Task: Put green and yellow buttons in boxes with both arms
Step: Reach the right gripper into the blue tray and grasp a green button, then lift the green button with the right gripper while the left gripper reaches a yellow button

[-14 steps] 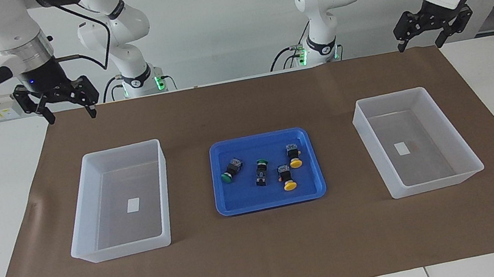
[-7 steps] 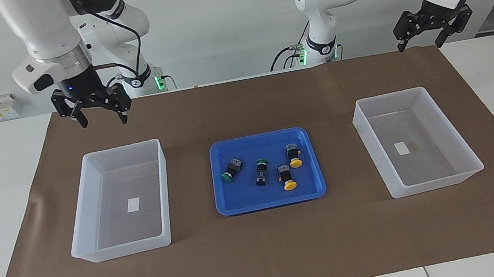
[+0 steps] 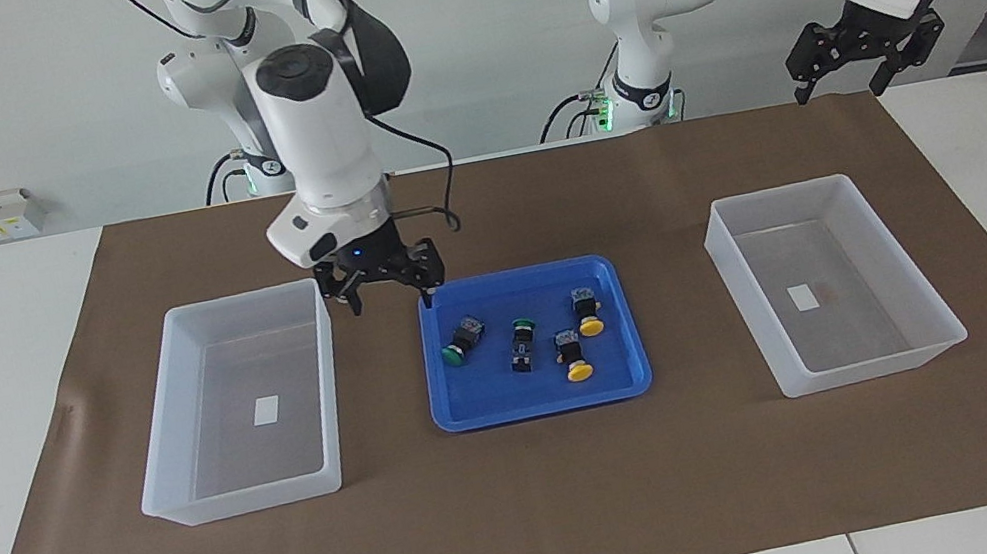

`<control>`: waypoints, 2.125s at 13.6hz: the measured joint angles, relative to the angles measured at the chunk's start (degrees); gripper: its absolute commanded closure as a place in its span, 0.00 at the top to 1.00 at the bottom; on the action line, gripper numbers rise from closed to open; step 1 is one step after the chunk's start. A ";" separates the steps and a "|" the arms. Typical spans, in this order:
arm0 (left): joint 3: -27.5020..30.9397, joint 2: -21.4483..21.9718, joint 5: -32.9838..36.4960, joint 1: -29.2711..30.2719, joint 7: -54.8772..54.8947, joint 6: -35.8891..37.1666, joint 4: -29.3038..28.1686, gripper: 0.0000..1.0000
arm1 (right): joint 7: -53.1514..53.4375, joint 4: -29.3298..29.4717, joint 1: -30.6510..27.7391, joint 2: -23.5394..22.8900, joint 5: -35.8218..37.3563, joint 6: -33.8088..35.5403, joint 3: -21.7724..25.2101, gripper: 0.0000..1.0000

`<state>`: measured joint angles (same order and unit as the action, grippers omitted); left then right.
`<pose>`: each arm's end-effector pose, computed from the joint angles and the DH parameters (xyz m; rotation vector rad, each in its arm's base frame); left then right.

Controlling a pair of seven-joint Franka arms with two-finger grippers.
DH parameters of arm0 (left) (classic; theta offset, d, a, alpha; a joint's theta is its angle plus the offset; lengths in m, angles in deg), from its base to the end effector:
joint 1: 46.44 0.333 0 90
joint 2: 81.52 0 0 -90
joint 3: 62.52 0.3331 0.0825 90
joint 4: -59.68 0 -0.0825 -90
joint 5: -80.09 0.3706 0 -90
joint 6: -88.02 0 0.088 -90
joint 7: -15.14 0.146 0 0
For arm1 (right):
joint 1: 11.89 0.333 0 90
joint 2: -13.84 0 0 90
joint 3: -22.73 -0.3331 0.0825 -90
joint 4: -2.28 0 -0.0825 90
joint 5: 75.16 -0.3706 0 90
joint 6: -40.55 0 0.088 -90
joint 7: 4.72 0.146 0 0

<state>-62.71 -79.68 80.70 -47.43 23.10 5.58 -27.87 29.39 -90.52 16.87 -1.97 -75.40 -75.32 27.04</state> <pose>0.5146 -0.0090 0.6278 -3.1232 0.2479 0.0903 0.5928 0.2748 0.4577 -3.0774 0.2561 -0.1843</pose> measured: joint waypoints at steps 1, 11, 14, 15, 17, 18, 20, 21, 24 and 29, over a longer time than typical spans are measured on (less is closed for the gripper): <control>-0.04 0.00 0.00 -0.05 0.00 0.01 0.00 1.00 | 2.21 -0.02 1.61 -1.77 0.00 -1.80 0.00 1.00; -0.47 0.08 0.00 -0.54 -0.01 -2.76 -1.36 1.00 | 15.08 -0.14 9.40 -13.62 4.56 -14.55 0.14 0.88; -0.49 0.62 0.00 -1.19 -0.01 -5.40 -3.14 1.00 | 16.49 -0.14 9.94 -14.62 4.56 -18.46 0.13 0.88; -0.49 0.98 0.00 -1.35 -0.01 -6.45 -4.13 1.00 | 17.01 -0.15 10.30 -15.07 4.56 -19.08 0.13 0.85; -0.55 1.91 0.00 -2.05 -0.01 -9.10 -6.66 1.00 | 17.19 -0.25 10.65 -15.69 4.57 -19.32 0.13 0.76; -0.55 2.53 0.00 -2.62 -0.01 -10.76 -8.29 1.00 | 17.19 -0.56 10.64 -15.89 4.57 -19.36 0.15 0.62; -0.62 3.81 0.00 -3.83 -0.01 -13.95 -11.73 1.00 | 17.19 -1.55 10.63 -16.08 4.57 -20.01 0.23 0.35; -0.66 4.24 0.00 -4.35 -0.01 -15.33 -13.17 1.00 | 17.29 -2.01 10.62 -16.11 4.57 -20.64 0.25 0.11; -0.72 4.55 0.00 -6.41 -2.39 -20.48 -17.08 1.00 | 18.55 -2.20 10.61 -16.12 4.57 -21.39 0.31 0.00; -0.95 3.25 0.00 -13.44 -14.92 -33.64 -26.26 1.00 | 15.56 5.36 6.84 -11.68 4.88 -9.61 1.57 0.00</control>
<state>-63.65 -76.43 80.70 -60.87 8.18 -28.06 -54.13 44.95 -85.16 23.71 -13.65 -70.51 -84.93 28.62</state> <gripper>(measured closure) 0.000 0.661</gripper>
